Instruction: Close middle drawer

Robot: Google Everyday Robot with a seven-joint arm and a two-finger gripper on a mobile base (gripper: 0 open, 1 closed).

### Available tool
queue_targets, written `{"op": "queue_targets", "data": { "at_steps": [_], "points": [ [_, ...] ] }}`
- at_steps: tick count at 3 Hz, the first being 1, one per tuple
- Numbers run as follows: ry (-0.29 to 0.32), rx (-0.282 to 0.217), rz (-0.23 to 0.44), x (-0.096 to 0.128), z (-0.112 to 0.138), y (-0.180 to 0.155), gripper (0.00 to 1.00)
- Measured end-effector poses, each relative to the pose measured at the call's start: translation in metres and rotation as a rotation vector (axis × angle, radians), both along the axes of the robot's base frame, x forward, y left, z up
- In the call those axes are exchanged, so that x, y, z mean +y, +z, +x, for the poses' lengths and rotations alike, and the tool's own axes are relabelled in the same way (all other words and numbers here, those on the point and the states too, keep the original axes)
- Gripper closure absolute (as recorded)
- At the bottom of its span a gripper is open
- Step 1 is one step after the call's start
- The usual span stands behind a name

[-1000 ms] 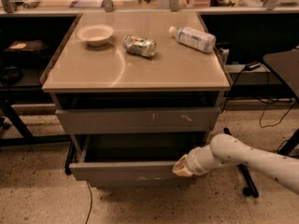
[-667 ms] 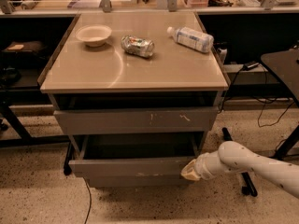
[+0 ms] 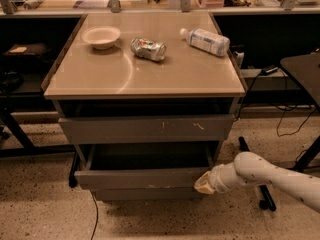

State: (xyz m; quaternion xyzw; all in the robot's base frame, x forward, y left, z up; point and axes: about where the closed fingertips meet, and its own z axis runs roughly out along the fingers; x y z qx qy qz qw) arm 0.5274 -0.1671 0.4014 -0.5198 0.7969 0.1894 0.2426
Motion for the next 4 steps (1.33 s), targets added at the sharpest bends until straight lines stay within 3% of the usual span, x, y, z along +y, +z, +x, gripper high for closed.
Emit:
{"op": "queue_targets", "data": {
  "at_steps": [2, 3, 4],
  "points": [
    [0.0, 0.0, 0.0, 0.0, 0.0, 0.0, 0.12],
    [0.0, 0.0, 0.0, 0.0002, -0.0001, -0.0001, 0.0],
    [0.0, 0.0, 0.0, 0.0002, -0.0001, -0.0001, 0.0]
  ]
}}
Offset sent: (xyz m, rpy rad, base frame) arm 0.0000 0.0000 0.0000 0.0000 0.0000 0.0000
